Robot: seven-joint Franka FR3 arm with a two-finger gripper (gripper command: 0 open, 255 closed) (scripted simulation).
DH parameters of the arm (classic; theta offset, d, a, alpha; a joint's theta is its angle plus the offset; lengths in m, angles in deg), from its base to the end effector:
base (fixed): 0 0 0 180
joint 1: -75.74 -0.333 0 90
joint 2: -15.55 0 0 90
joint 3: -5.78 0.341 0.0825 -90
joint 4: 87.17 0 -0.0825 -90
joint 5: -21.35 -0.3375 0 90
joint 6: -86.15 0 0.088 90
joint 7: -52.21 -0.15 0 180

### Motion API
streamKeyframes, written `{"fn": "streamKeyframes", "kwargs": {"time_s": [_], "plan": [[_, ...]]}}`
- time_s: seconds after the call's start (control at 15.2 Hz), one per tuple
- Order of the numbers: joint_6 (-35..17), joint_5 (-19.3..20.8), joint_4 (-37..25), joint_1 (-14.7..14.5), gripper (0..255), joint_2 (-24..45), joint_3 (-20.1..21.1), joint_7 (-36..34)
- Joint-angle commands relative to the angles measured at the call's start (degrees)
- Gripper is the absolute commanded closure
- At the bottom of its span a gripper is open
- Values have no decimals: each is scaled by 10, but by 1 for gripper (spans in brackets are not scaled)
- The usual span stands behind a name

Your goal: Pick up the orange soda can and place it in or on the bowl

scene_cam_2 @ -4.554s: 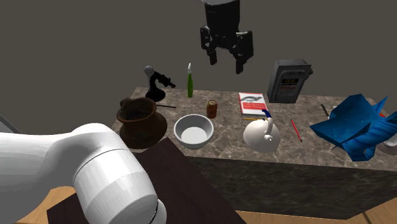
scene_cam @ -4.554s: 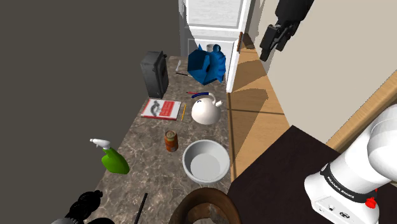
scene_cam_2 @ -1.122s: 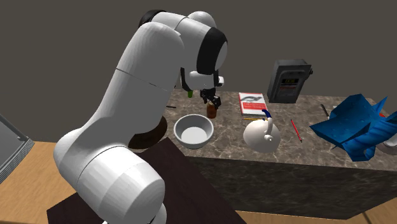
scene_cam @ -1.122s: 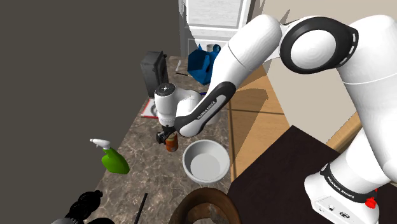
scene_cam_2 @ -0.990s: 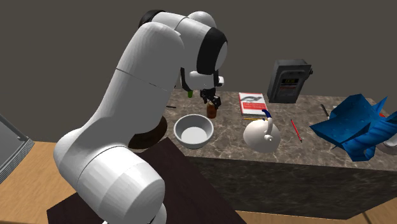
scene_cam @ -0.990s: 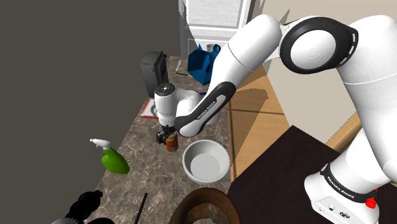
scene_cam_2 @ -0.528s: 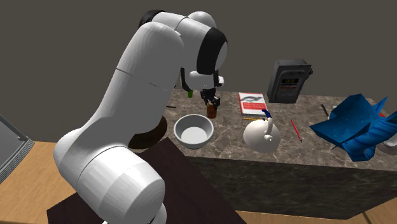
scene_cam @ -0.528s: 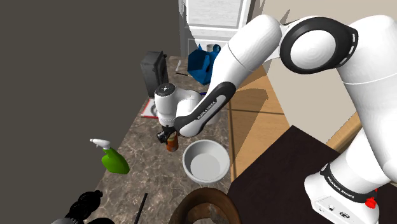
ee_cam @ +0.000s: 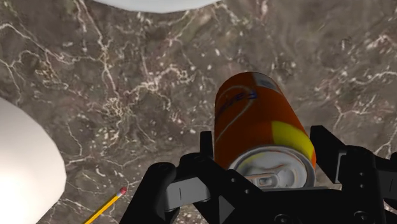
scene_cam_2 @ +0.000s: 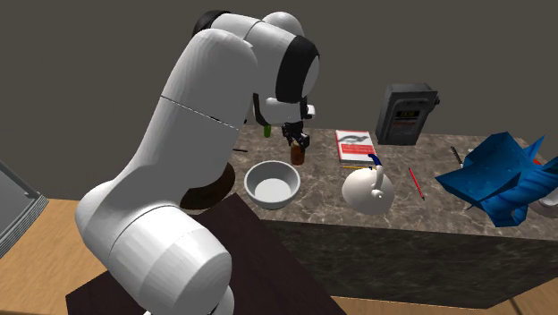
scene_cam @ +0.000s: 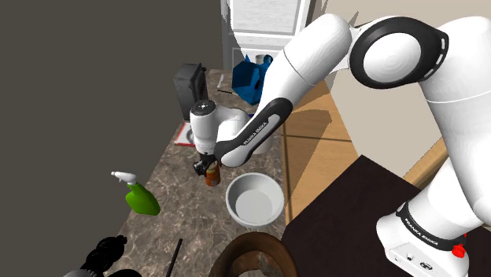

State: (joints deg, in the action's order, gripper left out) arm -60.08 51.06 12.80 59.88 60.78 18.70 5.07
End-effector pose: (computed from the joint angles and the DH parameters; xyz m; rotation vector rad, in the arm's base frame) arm 0.5828 0.2996 0.1469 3.0612 0.0561 0.2021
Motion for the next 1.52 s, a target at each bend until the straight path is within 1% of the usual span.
{"fn": "streamKeyframes", "kwargs": {"time_s": [0.0,0.73,1.45], "plan": [[6,-4,9,4,255,-15,4,3],[53,-30,27,21,255,-80,29,27],[106,-60,30,36,255,-139,51,52]]}}
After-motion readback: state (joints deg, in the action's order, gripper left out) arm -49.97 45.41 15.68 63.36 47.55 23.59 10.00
